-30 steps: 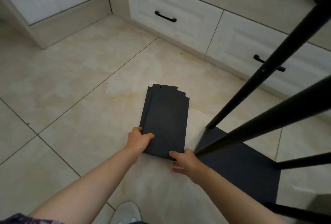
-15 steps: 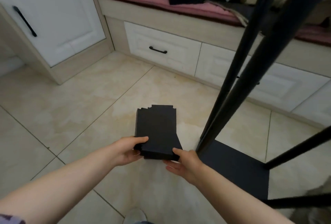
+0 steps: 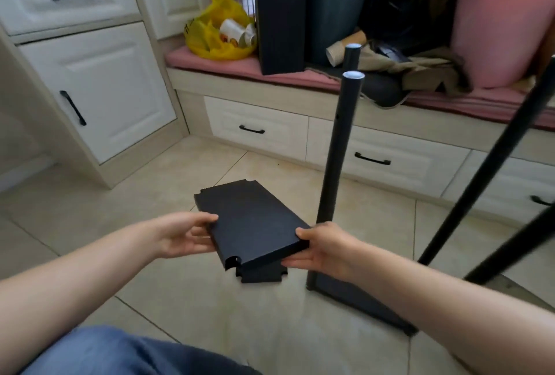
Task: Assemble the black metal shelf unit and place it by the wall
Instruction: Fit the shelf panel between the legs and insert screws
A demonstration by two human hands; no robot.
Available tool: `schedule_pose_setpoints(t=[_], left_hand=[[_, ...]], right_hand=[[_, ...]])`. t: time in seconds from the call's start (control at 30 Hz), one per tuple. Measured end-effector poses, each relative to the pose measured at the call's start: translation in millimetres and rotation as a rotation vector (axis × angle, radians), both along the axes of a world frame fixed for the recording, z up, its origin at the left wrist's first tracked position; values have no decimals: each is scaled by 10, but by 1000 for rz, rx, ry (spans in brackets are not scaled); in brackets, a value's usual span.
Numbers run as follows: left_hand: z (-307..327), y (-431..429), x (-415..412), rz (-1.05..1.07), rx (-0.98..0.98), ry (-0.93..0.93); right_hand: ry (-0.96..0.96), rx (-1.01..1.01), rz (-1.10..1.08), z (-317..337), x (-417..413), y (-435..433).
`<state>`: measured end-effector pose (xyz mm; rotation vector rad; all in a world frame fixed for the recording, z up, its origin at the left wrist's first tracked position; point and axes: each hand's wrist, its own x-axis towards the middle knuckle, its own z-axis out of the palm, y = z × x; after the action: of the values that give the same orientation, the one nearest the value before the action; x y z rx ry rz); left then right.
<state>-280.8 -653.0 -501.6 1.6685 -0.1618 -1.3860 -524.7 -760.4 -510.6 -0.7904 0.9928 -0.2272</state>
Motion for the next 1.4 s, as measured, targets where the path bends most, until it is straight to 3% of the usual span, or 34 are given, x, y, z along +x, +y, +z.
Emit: schedule_pose_setpoints(t=[0.2, 0.37, 0.57, 0.73, 0.97, 1.07, 1.17, 1.27, 1.4], left_hand=[[274, -51, 23, 106, -43, -115], [455, 45, -76, -314, 12, -313], [509, 67, -430, -641, -2, -342], [495, 104, -561, -783, 54, -337], [578, 120, -648, -752, 20, -277], [641, 120, -721, -717, 1, -308], [758, 127, -848, -714, -29, -397], [845, 194, -1028, -699, -56, -532], [1047, 280, -1210, -572, -191, -547]], right_hand=[[1, -167, 109, 624, -812, -13], [7, -218, 118, 948, -1483, -22], [12, -190, 167, 977, -1942, 91], [152, -153, -30, 954, -2082, 101], [140, -146, -160, 940, -2111, 143], [206, -183, -71, 968, -2145, 183], [222, -211, -10, 1065, -2216, 219], [246, -273, -83, 1146, -2302, 231], [293, -426, -63, 1343, -2461, 330]])
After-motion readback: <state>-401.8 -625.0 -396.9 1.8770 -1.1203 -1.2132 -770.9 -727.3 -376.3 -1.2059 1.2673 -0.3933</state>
